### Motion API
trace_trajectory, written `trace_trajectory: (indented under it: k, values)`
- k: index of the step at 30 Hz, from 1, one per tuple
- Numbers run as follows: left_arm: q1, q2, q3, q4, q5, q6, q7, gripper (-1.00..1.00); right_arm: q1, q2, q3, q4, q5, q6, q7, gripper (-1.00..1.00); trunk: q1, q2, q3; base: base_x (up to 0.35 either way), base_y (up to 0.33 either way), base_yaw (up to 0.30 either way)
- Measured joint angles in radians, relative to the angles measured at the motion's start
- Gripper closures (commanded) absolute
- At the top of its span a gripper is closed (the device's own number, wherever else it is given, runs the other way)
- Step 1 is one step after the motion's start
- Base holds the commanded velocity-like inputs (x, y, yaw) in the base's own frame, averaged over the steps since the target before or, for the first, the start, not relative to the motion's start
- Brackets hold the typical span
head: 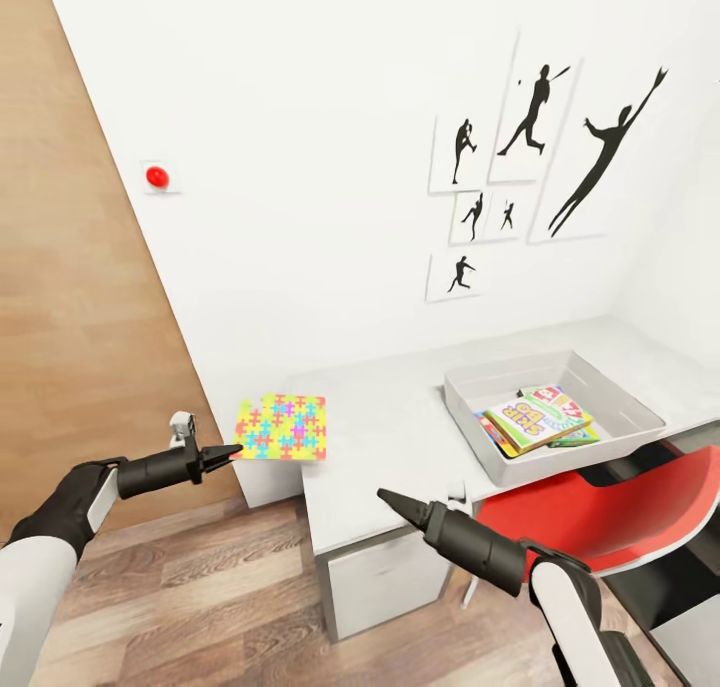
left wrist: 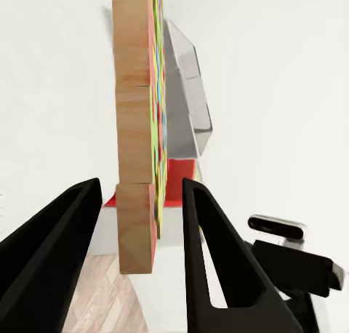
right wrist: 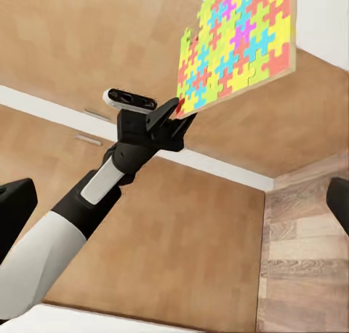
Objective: Put all the toys in the child's room - the three board games (two on the bed and one on the table), the two jigsaw puzzles on the table, and the tennis ball on the table - inside the toy box on the table in the child's room.
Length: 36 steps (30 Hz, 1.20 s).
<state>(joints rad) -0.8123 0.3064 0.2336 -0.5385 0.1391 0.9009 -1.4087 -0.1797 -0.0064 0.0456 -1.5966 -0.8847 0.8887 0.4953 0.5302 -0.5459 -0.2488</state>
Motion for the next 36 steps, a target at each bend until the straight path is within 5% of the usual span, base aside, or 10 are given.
trace_trajectory:
  k: [7,12,16,19,24,36]
  values:
    - [-0.002,0.075,0.001,0.0,0.0,0.001,-0.001,1.0,-0.025,-0.011,0.002,0.0,0.006,-0.002,-0.239,-1.0,-0.027,0.049,0.022,0.0,0.0,0.0]
    - [-0.002,0.132,0.001,0.0,0.002,0.002,-0.002,1.0,-0.06,-0.022,0.012,0.0,0.01,0.023,-0.314,-1.0,-0.046,0.084,0.038,0.0,0.0,0.0]
    - [-0.002,0.141,0.001,0.0,0.001,0.006,-0.002,1.0,-0.074,-0.027,0.013,0.0,0.064,0.044,-0.402,-1.0,-0.061,0.112,0.05,0.0,0.0,0.0]
    - [-0.001,0.144,0.001,0.0,0.0,0.013,-0.001,1.0,-0.089,-0.018,0.012,0.001,0.174,0.091,-0.514,-1.0,-0.073,0.134,0.06,0.0,0.0,0.0]
    - [-0.001,0.146,0.001,0.0,0.0,0.015,-0.001,1.0,-0.095,-0.008,0.011,0.001,0.264,0.143,-0.649,-1.0,-0.081,0.148,0.066,0.0,0.0,0.0]
    - [-0.001,0.145,0.001,0.0,0.0,0.015,-0.001,1.0,-0.103,-0.004,0.012,0.001,0.279,0.156,-0.72,-1.0,-0.081,0.148,0.066,0.0,0.0,0.0]
